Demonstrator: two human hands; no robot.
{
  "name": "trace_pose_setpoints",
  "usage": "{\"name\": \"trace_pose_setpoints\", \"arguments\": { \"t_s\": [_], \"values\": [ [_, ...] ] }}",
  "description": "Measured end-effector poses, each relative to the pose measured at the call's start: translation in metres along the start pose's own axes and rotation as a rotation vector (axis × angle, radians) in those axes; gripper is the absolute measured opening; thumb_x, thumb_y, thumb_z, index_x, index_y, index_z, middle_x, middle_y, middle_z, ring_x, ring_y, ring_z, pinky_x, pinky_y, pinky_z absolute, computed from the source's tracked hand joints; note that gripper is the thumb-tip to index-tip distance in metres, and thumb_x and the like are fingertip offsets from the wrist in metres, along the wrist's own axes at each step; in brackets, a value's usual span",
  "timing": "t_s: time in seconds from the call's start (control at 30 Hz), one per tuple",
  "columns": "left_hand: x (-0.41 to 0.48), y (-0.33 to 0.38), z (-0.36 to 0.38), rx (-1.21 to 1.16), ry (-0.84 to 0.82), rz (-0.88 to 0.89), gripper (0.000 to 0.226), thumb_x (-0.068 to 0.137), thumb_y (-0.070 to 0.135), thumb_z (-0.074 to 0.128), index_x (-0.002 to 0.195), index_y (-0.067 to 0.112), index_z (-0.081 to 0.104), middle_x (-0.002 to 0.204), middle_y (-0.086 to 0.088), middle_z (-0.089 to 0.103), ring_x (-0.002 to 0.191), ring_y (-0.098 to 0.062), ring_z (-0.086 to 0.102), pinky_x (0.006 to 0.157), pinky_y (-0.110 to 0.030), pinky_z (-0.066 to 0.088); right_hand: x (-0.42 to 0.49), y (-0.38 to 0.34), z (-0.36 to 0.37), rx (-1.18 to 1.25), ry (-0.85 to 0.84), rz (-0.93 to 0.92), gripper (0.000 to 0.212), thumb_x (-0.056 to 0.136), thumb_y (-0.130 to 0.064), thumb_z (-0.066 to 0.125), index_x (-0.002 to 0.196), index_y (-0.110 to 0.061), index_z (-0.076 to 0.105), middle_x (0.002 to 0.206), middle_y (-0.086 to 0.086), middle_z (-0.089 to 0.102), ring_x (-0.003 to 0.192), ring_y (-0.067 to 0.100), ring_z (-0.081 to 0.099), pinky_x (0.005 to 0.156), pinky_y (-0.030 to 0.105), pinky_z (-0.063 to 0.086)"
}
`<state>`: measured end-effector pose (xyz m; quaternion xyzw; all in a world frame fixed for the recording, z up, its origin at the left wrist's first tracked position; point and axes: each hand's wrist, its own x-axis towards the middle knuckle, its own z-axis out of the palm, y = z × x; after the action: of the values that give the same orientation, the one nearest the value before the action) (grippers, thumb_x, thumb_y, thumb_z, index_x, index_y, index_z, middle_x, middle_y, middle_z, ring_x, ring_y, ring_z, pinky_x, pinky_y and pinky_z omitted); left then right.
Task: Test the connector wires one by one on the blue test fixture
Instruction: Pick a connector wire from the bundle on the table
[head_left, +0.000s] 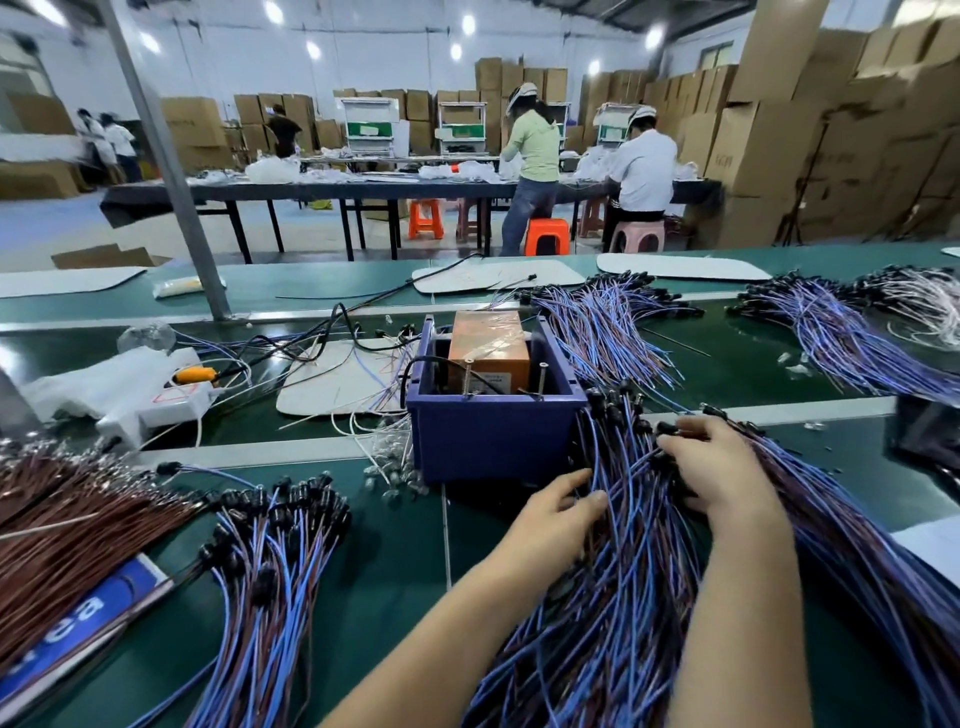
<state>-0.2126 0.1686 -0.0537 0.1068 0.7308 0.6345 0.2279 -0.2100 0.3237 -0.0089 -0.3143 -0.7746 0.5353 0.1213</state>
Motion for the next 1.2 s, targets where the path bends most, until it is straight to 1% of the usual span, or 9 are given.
{"name": "trace_pose_setpoints", "arguments": {
  "t_s": [0.17,0.37,0.53,0.63,0.73,0.87,1.0,1.1,1.2],
  "values": [
    [0.011,0.007,0.011,-0.128,0.217,-0.052,0.027,0.097,0.019,0.053,0.119,0.008,0.065,0.113,-0.007,0.069,0.106,-0.018,0.064,0.101,-0.036,0.047,0.003,0.003,0.017,-0.018,0.033,-0.099,0.019,0.085,-0.002,0.063,0.098,-0.012,0.074,0.101,0.009,0.071,0.099,0.029,0.062,0.090,0.034,0.047],
    [-0.002,-0.003,0.029,0.187,0.534,0.413,0.029,0.092,0.005,0.058,0.115,0.018,0.069,0.110,0.012,0.069,0.100,0.012,0.058,0.090,0.000,0.039,0.011,0.006,0.020,0.055,0.277,-0.147,0.027,0.082,0.002,0.066,0.105,-0.012,0.069,0.109,0.014,0.065,0.091,0.026,0.060,0.085,0.029,0.047],
    [0.017,0.005,0.031,0.333,0.448,0.485,0.039,0.096,0.005,0.050,0.134,0.010,0.052,0.138,0.002,0.052,0.129,-0.003,0.042,0.107,-0.006,0.022,0.008,-0.002,0.026,0.112,0.395,-0.331,0.022,0.082,0.007,0.065,0.098,-0.008,0.064,0.110,0.010,0.044,0.087,0.021,0.049,0.078,0.007,0.032],
    [0.023,-0.002,0.040,0.457,0.343,0.524,0.052,0.098,0.015,0.049,0.147,0.016,0.033,0.153,0.003,0.030,0.141,-0.006,0.024,0.113,-0.013,0.014,0.005,-0.006,0.036,0.055,0.220,-0.396,0.024,0.084,0.008,0.058,0.102,-0.005,0.066,0.108,0.014,0.060,0.097,0.028,0.059,0.091,0.022,0.040],
    [0.026,-0.014,0.046,0.558,0.231,0.475,0.062,0.099,0.026,0.040,0.152,0.023,0.008,0.159,0.009,0.004,0.145,-0.008,0.007,0.118,-0.032,0.014,0.004,-0.004,0.043,0.014,0.048,-0.364,0.039,0.088,0.008,0.048,0.118,-0.010,0.065,0.114,0.011,0.067,0.105,0.022,0.059,0.090,0.017,0.037],
    [0.031,-0.018,0.047,0.756,0.177,0.480,0.071,0.099,0.031,0.041,0.152,0.019,-0.004,0.160,0.001,-0.011,0.147,-0.017,-0.008,0.120,-0.030,0.005,0.003,-0.005,0.038,0.142,-0.009,-0.353,0.049,0.090,0.009,0.039,0.130,-0.014,0.056,0.133,0.007,0.056,0.126,0.018,0.050,0.109,0.026,0.034],
    [0.025,-0.011,0.047,0.947,0.178,0.410,0.077,0.098,0.033,0.044,0.151,0.023,-0.011,0.157,-0.008,-0.023,0.146,-0.024,-0.014,0.119,-0.038,0.008,-0.002,-0.008,0.027,0.100,-0.050,-0.398,0.041,0.095,-0.007,0.048,0.132,-0.021,0.053,0.139,0.009,0.047,0.113,0.017,0.046,0.104,0.031,0.035],
    [0.003,0.004,0.037,0.956,0.120,0.361,0.066,0.098,0.026,0.041,0.152,0.025,0.004,0.158,-0.020,0.003,0.145,-0.033,0.007,0.116,-0.041,0.019,-0.004,-0.012,0.022,-0.028,-0.262,-0.388,0.039,0.095,-0.020,0.055,0.134,-0.026,0.052,0.147,0.005,0.036,0.133,0.017,0.037,0.114,0.039,0.029],
    [-0.033,0.012,-0.001,0.936,0.213,0.465,0.042,0.095,0.026,0.043,0.137,0.027,0.040,0.133,-0.003,0.054,0.121,-0.023,0.049,0.097,-0.038,0.043,-0.009,-0.017,0.022,-0.037,-0.407,-0.354,0.040,0.096,-0.023,0.057,0.135,-0.024,0.051,0.144,0.005,0.041,0.129,0.018,0.042,0.110,0.033,0.032]
  ]
}}
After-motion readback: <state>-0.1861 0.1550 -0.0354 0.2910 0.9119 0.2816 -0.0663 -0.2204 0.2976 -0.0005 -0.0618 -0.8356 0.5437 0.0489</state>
